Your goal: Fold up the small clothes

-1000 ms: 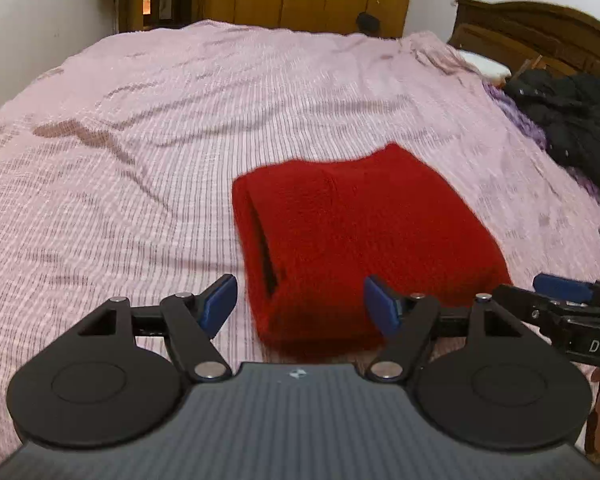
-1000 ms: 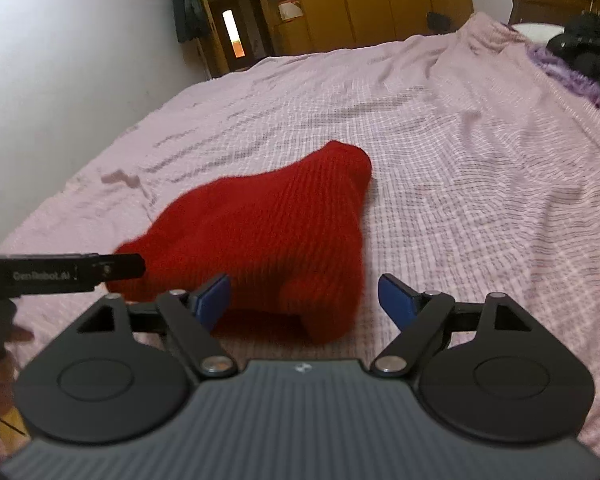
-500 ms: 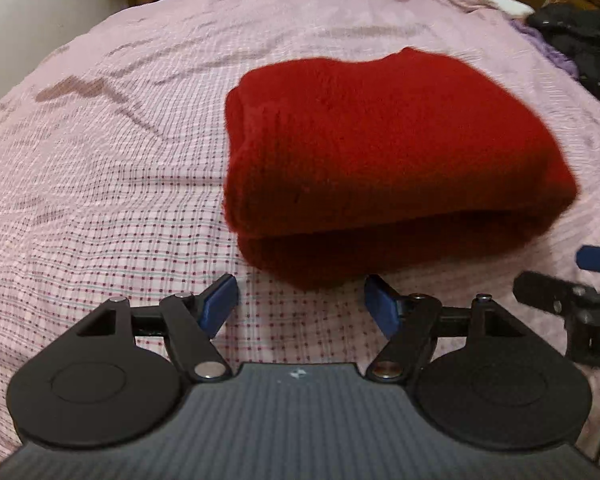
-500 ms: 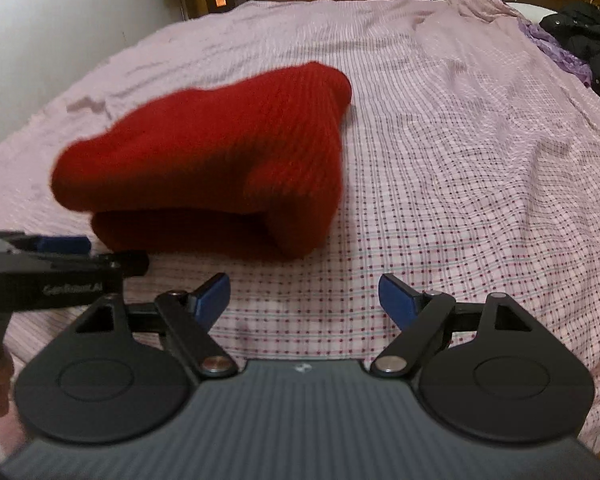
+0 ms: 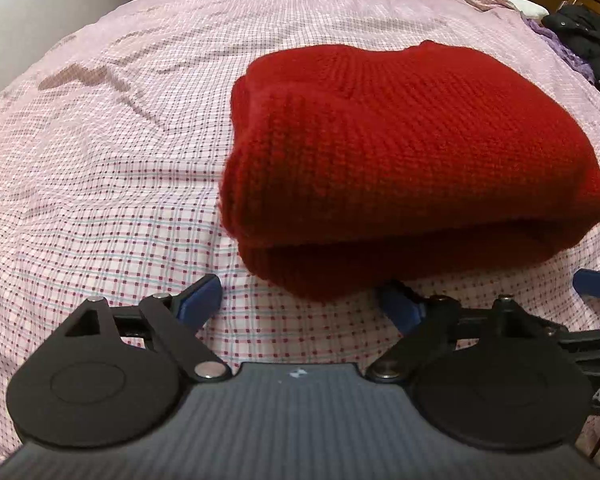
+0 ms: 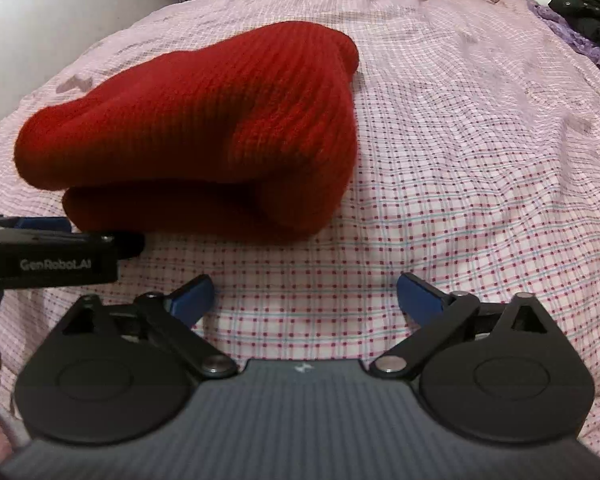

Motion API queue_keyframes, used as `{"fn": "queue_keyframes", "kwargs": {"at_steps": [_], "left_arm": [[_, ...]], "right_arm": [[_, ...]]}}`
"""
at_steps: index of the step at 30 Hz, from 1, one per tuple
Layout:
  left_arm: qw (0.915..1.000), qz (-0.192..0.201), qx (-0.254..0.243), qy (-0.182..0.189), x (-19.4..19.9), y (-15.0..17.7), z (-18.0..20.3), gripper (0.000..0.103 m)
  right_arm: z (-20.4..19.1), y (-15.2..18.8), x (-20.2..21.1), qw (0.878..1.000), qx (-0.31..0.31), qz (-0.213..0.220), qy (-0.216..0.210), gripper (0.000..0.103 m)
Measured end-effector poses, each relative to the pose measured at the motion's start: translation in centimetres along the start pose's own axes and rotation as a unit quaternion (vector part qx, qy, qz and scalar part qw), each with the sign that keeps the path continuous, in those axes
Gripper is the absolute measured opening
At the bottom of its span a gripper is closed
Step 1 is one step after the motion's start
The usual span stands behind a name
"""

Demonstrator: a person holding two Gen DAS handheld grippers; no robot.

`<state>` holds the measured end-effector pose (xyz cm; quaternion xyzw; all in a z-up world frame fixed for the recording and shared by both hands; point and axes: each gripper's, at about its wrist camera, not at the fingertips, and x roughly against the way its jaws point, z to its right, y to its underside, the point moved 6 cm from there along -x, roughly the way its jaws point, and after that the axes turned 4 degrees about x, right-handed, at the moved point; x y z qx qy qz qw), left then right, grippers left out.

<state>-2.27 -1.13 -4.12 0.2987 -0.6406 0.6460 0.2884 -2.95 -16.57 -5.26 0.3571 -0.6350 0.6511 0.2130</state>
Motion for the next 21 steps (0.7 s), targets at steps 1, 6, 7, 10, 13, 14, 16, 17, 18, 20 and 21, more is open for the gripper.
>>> {"fn": "queue_keyframes", "kwargs": {"at_steps": [1,6,7,10,13,14,16,17,18,20,21], "left_arm": [[1.0000,0.000,-0.002,-0.001,-0.14,-0.18,-0.02,0.092],[1.0000,-0.004,-0.003,-0.006,-0.31,-0.58,0.21,0.093],[1.0000,-0.004,-0.003,-0.007,-0.34,-0.62,0.24,0.093],[0.9999,-0.003,-0.005,-0.009,-0.40,-0.62,0.35,0.094],[1.0000,-0.001,-0.004,-0.009,-0.34,-0.51,0.49,0.094],[1.0000,0.000,-0.004,-0.009,-0.22,-0.43,0.61,0.094],[1.0000,0.000,-0.002,-0.009,-0.13,-0.34,0.60,0.094],[1.0000,0.000,-0.001,-0.009,-0.13,-0.26,0.55,0.094],[1.0000,-0.001,0.000,-0.009,-0.22,-0.26,0.39,0.094],[1.0000,-0.001,0.000,-0.008,-0.32,-0.22,0.22,0.094],[1.0000,-0.001,0.000,-0.008,-0.23,-0.27,0.16,0.094]], "right_arm": [[-0.08,0.02,-0.04,1.000,0.002,0.000,0.002,0.103],[-0.29,0.04,-0.03,1.000,0.003,0.000,0.005,0.103],[-0.30,0.05,-0.02,1.000,0.003,0.000,0.004,0.103],[-0.12,-0.04,-0.05,1.000,0.003,0.001,0.004,0.103],[-0.11,-0.04,-0.03,1.000,0.002,0.001,0.004,0.103],[-0.11,-0.04,-0.03,1.000,0.003,0.000,0.004,0.103],[-0.12,-0.02,-0.02,1.000,0.002,0.000,0.003,0.103],[-0.16,0.00,-0.01,1.000,0.002,0.000,0.003,0.103],[-0.16,-0.10,-0.12,1.000,0.002,-0.001,0.004,0.103],[-0.12,-0.12,-0.10,1.000,0.002,0.000,0.004,0.103],[-0.10,-0.13,-0.09,1.000,0.002,0.000,0.004,0.103]]}}
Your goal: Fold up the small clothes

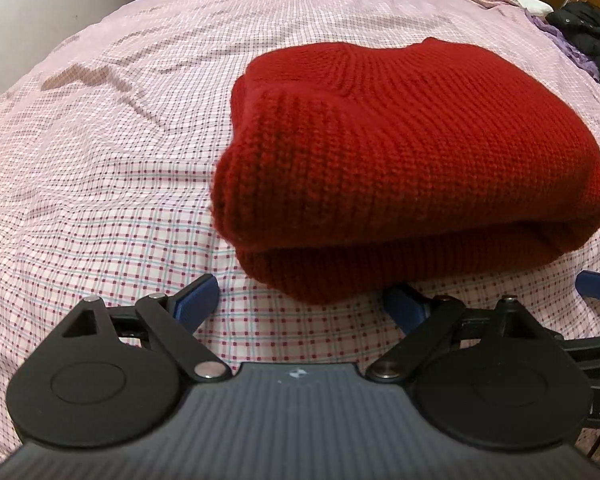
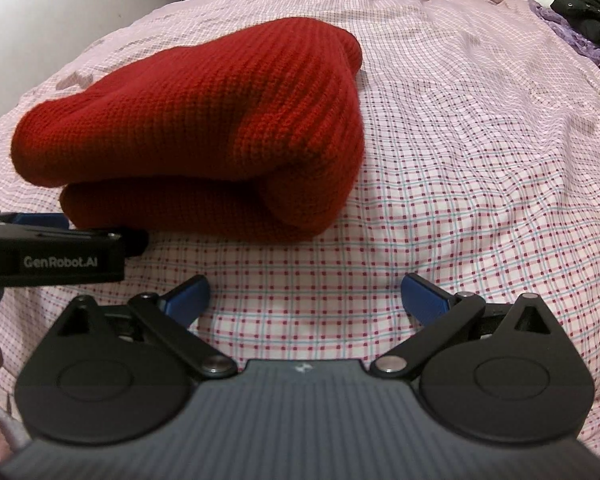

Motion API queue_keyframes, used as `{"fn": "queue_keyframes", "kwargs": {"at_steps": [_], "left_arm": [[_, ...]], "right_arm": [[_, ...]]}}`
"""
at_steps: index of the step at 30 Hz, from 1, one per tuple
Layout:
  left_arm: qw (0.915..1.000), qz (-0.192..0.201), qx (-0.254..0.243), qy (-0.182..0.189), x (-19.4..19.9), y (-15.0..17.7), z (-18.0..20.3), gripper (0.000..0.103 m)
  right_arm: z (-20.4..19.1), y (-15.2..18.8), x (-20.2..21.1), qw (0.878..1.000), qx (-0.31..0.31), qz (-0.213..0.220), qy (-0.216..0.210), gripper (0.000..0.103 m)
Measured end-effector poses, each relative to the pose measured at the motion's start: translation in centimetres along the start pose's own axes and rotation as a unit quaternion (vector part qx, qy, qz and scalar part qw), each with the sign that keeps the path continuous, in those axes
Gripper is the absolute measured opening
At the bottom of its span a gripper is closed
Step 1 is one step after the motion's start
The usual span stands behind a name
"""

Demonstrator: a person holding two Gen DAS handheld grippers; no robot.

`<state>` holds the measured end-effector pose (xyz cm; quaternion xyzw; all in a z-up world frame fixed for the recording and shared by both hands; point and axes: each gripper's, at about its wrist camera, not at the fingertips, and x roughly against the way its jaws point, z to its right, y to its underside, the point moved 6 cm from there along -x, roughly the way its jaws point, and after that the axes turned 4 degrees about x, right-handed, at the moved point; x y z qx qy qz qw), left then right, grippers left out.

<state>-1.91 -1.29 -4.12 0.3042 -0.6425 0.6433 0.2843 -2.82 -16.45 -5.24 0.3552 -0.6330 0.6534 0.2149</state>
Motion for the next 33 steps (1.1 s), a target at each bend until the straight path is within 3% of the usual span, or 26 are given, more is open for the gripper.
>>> {"fn": "queue_keyframes", "kwargs": {"at_steps": [33], "left_arm": [[1.0000,-0.006,0.002,0.003,0.18,-0.17,-0.16,0.094]], "right_arm": [[-0.05,0.08,0.08,1.000,-0.003,0.004,0.001,0.103]]}}
